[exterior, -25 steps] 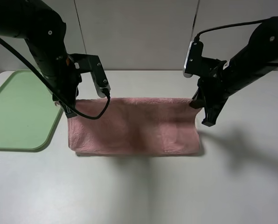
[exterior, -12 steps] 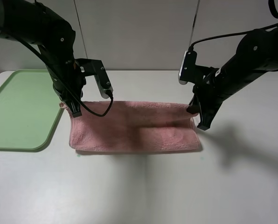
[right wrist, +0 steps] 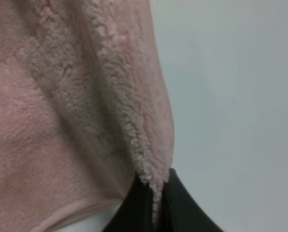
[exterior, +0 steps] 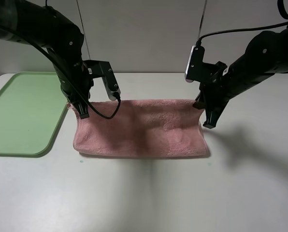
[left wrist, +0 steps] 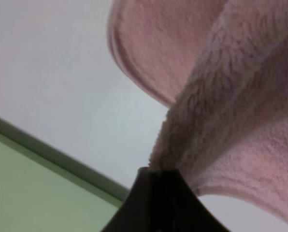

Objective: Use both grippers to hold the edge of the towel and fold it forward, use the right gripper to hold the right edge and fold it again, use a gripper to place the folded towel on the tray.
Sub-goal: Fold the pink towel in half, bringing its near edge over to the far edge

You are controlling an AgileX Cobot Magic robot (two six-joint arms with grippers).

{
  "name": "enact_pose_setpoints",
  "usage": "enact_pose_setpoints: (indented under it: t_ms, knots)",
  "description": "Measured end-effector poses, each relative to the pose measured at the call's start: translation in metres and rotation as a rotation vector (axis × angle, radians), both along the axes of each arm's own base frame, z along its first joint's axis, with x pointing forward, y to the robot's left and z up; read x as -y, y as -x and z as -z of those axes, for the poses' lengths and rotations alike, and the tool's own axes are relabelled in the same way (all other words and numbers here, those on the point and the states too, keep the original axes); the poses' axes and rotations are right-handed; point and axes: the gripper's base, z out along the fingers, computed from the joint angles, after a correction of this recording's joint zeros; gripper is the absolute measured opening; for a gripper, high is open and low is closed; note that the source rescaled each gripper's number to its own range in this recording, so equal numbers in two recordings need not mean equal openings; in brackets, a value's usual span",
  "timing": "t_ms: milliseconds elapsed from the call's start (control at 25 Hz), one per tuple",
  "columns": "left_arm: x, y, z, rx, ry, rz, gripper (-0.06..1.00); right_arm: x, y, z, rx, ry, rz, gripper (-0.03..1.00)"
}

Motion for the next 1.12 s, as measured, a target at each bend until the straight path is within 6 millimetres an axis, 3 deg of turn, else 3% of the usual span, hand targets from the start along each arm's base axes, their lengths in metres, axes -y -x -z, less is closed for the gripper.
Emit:
enact_pose_setpoints:
  t_ms: [320, 440, 520, 600, 680, 720, 840, 1120]
  knots:
    - [0.001, -0.002, 0.0, 0.022, 0.009, 0.015, 0.0, -0.001, -0.004, -0.002, 0.049, -0.009, 0.004, 0.0]
    - [0.001, -0.002, 0.0, 0.026, 0.011, 0.016, 0.05, -0.001, -0.004, -0.002, 0.054, -0.01, 0.004, 0.01]
    - [0.001, -0.003, 0.0, 0.027, 0.01, 0.018, 0.14, -0.001, -0.005, -0.003, 0.059, -0.01, 0.004, 0.13]
    - [0.002, -0.003, 0.0, 0.028, 0.011, 0.018, 0.32, -0.001, -0.006, -0.004, 0.079, -0.015, 0.007, 0.4]
    - [0.002, -0.003, -0.001, 0.036, 0.018, 0.022, 0.58, -0.001, -0.009, -0.006, 0.11, -0.031, 0.026, 0.75]
    - [0.003, -0.004, -0.001, 0.045, 0.026, 0.026, 0.72, -0.002, -0.011, -0.007, 0.131, -0.049, 0.046, 0.86]
    - [0.006, -0.007, -0.001, 0.076, 0.053, 0.04, 0.93, -0.002, -0.016, -0.011, 0.188, -0.1, 0.104, 0.97]
    - [0.006, -0.008, -0.001, 0.082, 0.058, 0.042, 1.0, -0.003, -0.019, -0.013, 0.214, -0.128, 0.136, 1.0]
